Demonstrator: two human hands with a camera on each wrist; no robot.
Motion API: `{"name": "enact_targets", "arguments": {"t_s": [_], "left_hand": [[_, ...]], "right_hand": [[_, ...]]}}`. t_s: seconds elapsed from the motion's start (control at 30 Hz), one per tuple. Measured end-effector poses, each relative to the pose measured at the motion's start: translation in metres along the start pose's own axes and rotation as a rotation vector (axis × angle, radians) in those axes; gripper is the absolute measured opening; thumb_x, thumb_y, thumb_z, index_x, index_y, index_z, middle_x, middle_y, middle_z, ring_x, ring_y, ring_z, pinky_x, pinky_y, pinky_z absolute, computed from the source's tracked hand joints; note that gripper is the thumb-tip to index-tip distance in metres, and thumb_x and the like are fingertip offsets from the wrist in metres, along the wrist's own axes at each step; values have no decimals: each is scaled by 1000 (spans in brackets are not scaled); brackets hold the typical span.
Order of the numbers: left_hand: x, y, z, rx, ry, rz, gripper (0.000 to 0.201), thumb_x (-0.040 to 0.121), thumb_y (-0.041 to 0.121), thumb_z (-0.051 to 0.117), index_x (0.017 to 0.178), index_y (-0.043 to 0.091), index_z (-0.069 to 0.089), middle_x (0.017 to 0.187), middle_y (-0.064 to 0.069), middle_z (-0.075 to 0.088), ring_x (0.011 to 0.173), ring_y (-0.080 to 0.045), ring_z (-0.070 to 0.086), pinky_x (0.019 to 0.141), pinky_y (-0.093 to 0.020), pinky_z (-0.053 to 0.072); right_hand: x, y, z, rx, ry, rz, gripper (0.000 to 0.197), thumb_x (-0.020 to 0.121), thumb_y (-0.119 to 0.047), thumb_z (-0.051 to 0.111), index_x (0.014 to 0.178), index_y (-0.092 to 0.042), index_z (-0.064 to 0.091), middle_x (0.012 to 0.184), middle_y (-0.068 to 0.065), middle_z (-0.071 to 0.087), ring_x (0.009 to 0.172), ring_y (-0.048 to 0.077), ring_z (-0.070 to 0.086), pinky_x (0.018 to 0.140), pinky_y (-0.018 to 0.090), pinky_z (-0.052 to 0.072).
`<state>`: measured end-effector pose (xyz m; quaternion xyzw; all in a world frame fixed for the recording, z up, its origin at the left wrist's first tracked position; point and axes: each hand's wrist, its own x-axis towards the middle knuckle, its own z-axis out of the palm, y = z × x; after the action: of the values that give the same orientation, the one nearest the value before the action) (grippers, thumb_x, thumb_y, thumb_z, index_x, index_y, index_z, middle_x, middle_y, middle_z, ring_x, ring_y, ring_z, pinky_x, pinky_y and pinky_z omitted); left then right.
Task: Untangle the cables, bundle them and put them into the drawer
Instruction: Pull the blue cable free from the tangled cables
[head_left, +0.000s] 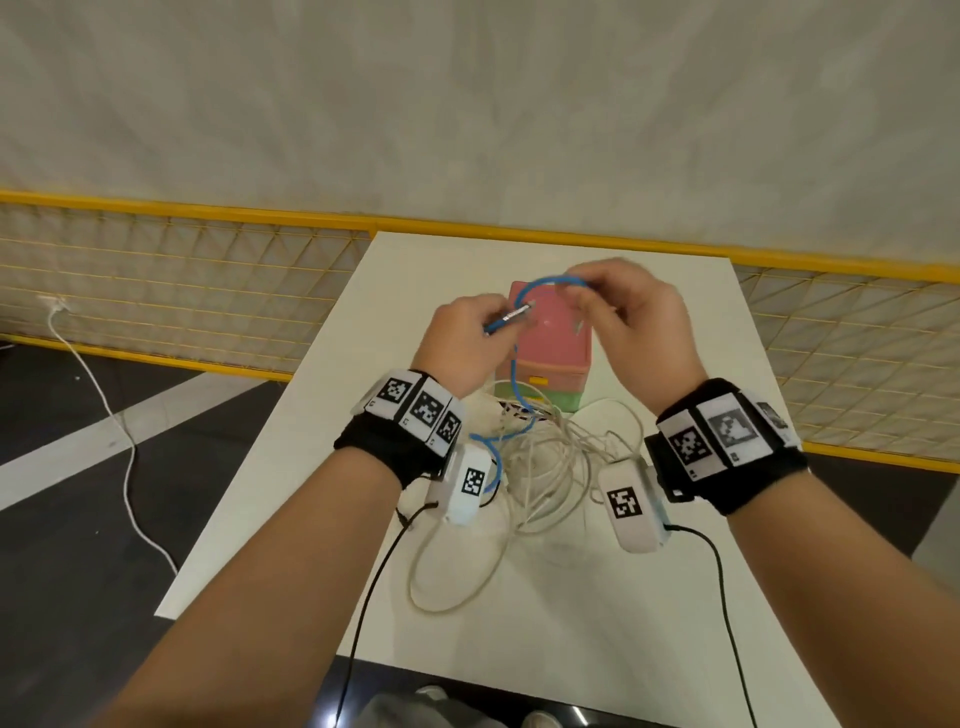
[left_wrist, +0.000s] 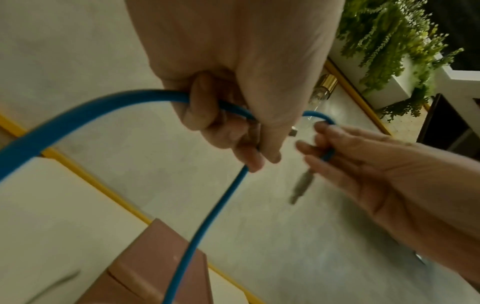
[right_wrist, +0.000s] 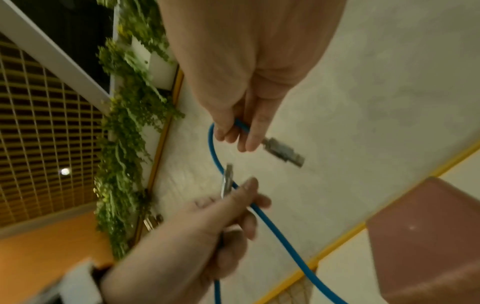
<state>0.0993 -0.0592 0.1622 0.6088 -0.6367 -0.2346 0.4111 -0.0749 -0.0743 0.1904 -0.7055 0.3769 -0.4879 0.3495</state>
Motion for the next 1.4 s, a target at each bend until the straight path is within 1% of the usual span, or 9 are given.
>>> {"name": "enact_targets", "arguments": {"t_s": [0.1,0.23,0.53,0.7,0.83,0.9,1.07,1.23,1.4], "left_hand": [[5,-3,-17,12,102,-51,14,91,31,64,83,19,67,66,0,69,68,-12,63,68,-26,47],[-1,15,-39,-55,95,42,10,86,27,71,94,27,65,73,-1,69,74,-14,65,76,-32,49],[-27,66,-64,-163,0,177,17,92,25,65,107,19,67,59,-3,29,53,-13,26,53,-22,24],[-34,82,-63,-302,-72,157,24,104,21,40,92,20,60,54,6,32,44,-8,29,44,-18,26],[-49,95,-68,-391,-283,161,25,105,21,37,90,13,55,53,8,29,42,-8,26,42,-18,25],[-58,100,-73,-479,-386,164,26,106,20,33,88,11,51,54,8,26,43,-9,21,41,-19,22],[-75,106,-84,-721,-549,176,29,107,19,26,84,12,42,58,6,30,48,-13,31,46,-23,29],[-77,98,-83,-450,-408,346,32,106,15,30,81,14,49,81,-1,56,81,-12,51,77,-16,40],[-69,79,-95,-625,-212,225,28,105,17,31,84,13,49,57,9,50,56,-11,51,64,-26,48]], "right_hand": [[2,-19,-15,137,175,-38,20,88,-14,60,84,-33,65,88,13,67,83,31,67,76,40,56],[-7,-37,-32,153,193,-91,14,94,-10,54,92,-23,58,86,8,62,74,21,68,66,34,56],[-39,-76,-43,148,36,-181,12,96,-8,47,95,-19,51,78,13,55,69,35,65,54,30,48],[-78,-102,-33,29,-395,-61,9,90,-4,58,92,-12,60,72,3,65,64,26,67,52,20,45],[-99,-128,-20,-37,-750,-52,12,85,-17,67,90,-7,72,78,2,70,70,20,66,60,29,49],[-104,-135,-15,10,-666,-47,22,86,-24,63,85,-4,73,75,4,71,68,21,66,60,36,50],[-104,-121,8,-27,-210,73,12,90,-29,58,86,-18,60,68,-13,56,48,7,46,48,13,37],[-114,-107,43,36,-442,136,18,97,-14,47,103,0,55,82,-18,64,55,13,56,51,24,45],[-130,-67,64,-119,-530,236,23,102,-14,34,90,-4,51,80,1,66,57,11,53,59,14,41]]}}
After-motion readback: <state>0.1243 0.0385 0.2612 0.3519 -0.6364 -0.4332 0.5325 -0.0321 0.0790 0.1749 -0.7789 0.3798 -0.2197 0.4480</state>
